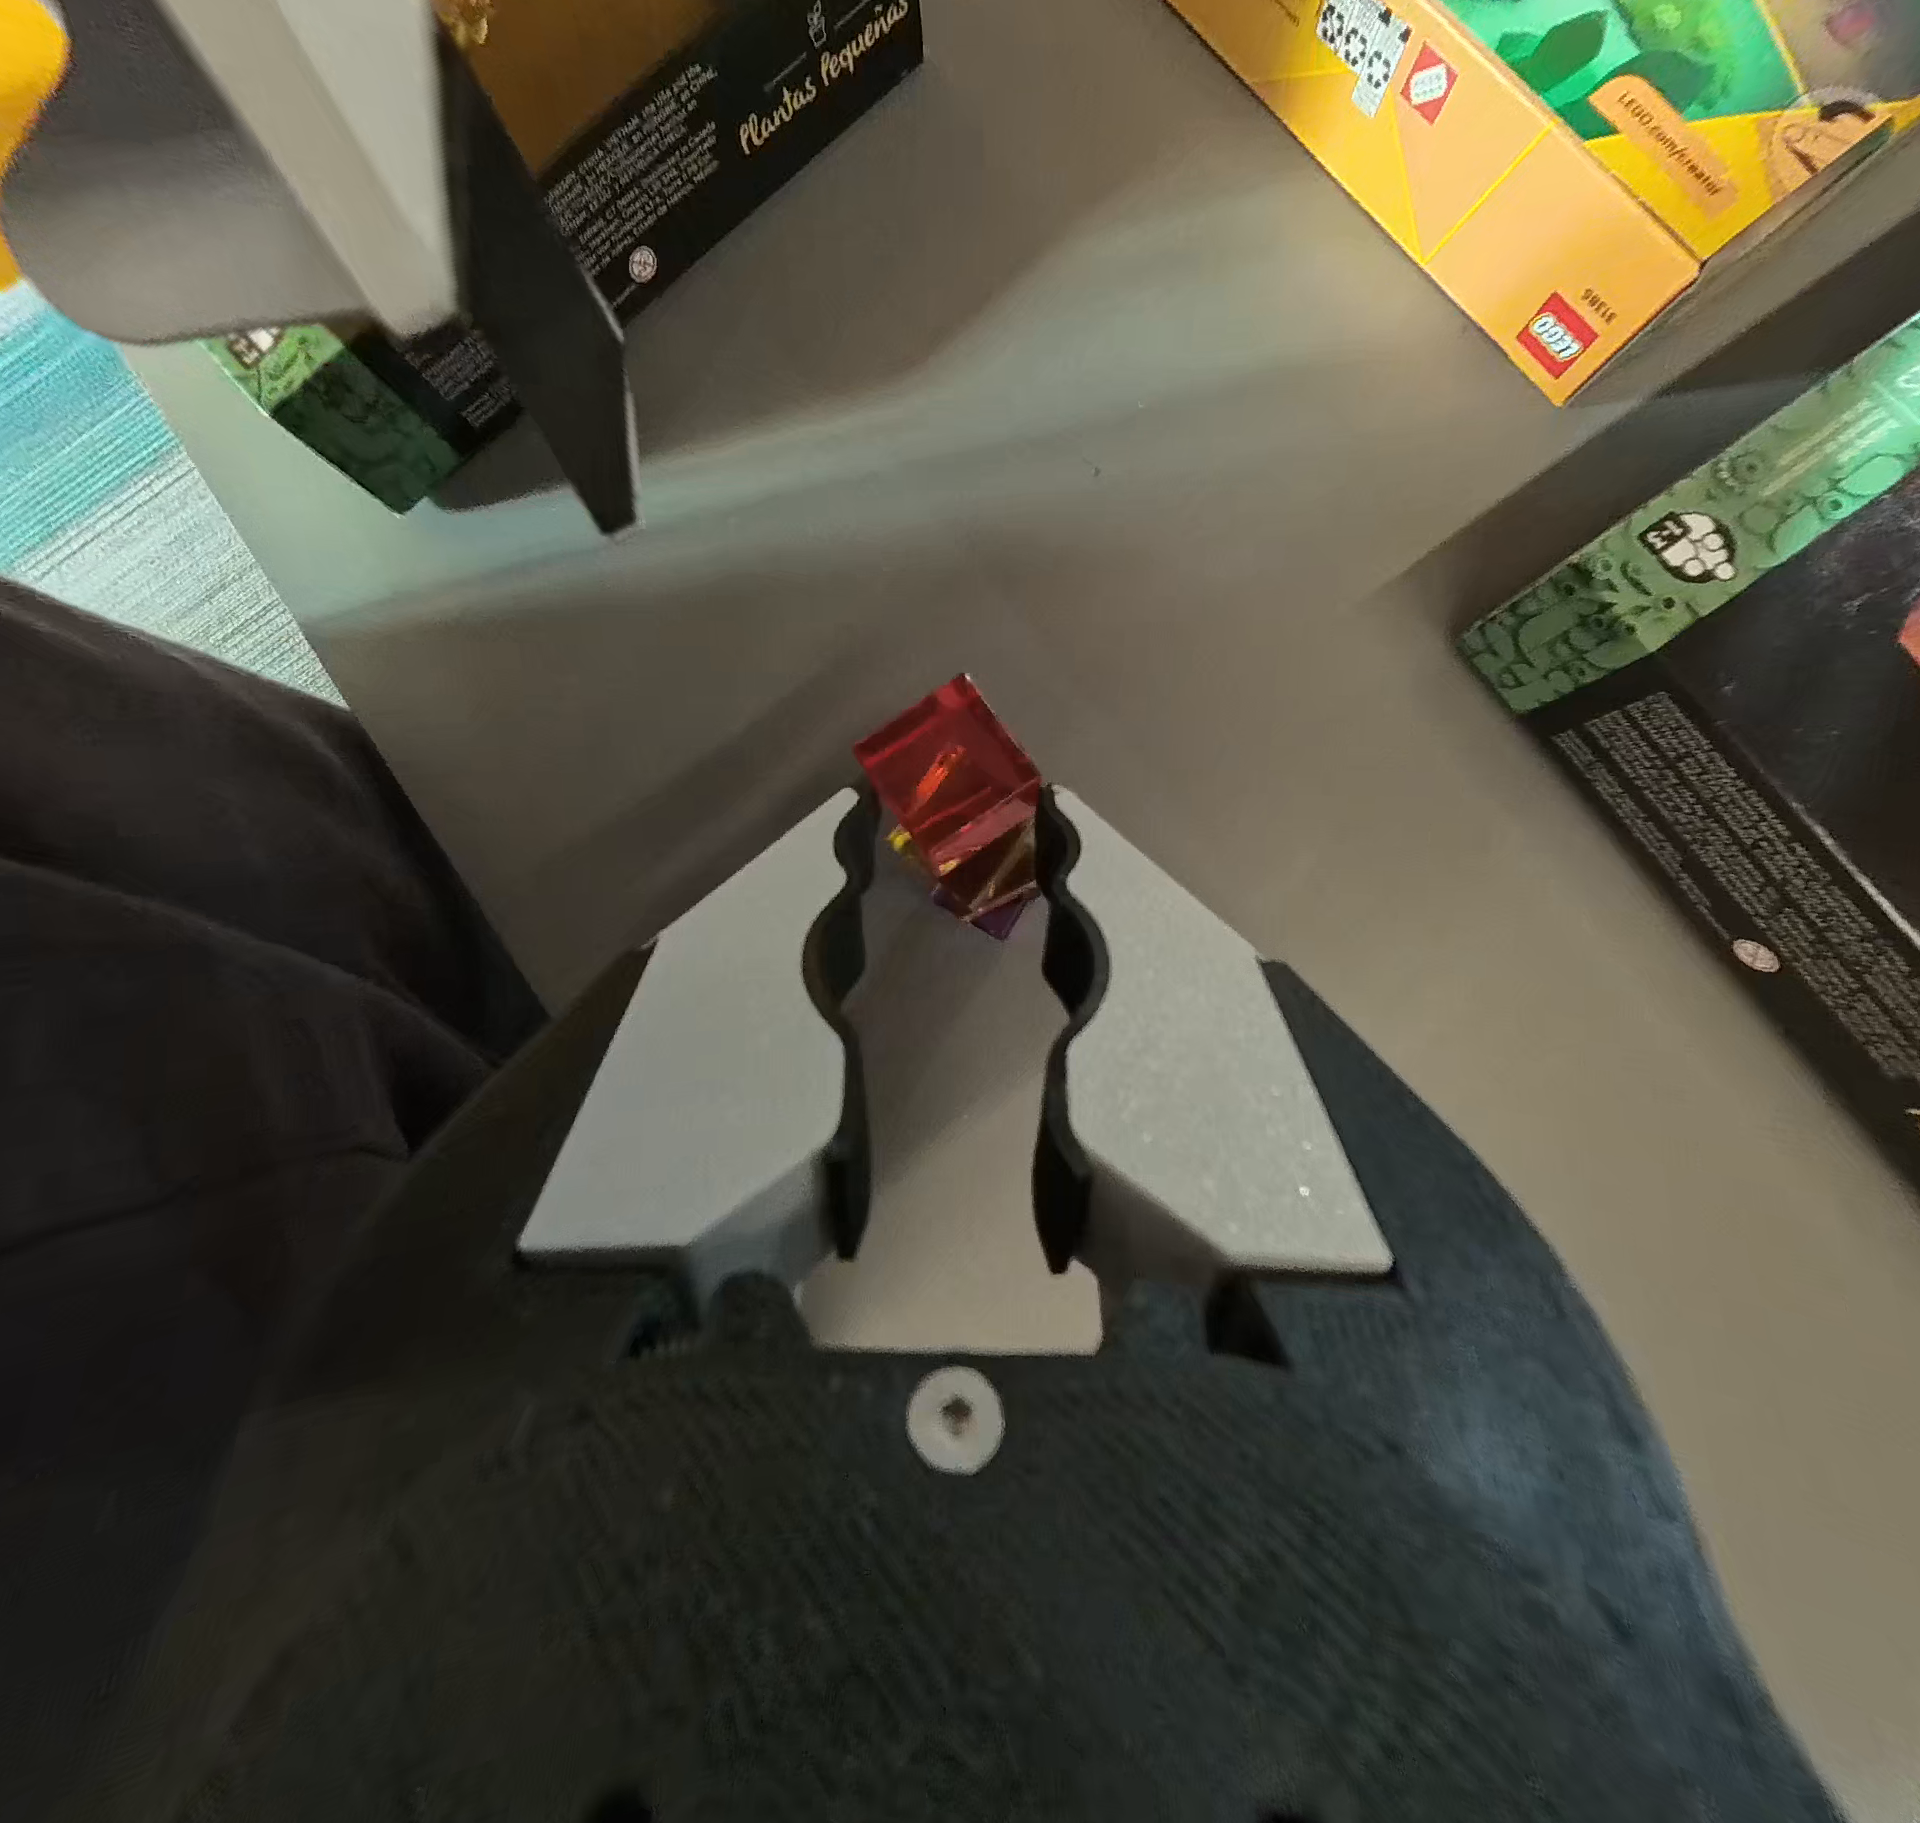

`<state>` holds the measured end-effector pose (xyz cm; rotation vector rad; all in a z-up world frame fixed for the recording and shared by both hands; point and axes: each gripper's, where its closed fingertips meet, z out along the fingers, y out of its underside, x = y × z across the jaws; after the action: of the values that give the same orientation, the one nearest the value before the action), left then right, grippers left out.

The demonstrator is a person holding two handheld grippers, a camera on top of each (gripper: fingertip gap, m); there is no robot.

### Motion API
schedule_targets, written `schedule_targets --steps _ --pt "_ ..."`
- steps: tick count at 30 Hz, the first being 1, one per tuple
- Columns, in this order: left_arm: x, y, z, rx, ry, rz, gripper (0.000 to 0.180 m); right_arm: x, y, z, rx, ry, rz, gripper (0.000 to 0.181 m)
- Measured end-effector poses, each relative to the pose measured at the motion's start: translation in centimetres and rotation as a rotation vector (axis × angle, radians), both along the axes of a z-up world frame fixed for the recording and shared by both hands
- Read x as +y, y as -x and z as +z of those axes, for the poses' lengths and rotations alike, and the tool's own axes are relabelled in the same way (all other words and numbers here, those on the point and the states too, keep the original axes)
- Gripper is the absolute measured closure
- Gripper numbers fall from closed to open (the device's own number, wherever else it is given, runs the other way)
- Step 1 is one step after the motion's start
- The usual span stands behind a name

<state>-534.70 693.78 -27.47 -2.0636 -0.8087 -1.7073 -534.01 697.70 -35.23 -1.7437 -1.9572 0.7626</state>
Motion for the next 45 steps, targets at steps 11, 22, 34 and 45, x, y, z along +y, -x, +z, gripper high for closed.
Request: schedule_targets --steps 11,22,34,45 --pt "0.5 -0.3 -0.2 0.007 0.0 -0.024 0.139 0.2 -0.5 -0.7 0.0 0.015 -0.036 0.152" --pt "0.6 0.1 -0.3 -0.001 0.004 0.002 0.139 0.3 -0.5 -1.3 0.0 0.028 -0.038 0.151" --pt "1.3 0.7 -0.6 -0.01 -0.002 0.035 0.14 -1.6 -4.3 -2.5 -0.102 0.094 0.007 0.179" --pt "2.0 1.2 -0.6 -0.001 -0.005 0.053 0.139 -1.0 -1.1 -6.9 -0.203 -0.046 0.122 0.181"
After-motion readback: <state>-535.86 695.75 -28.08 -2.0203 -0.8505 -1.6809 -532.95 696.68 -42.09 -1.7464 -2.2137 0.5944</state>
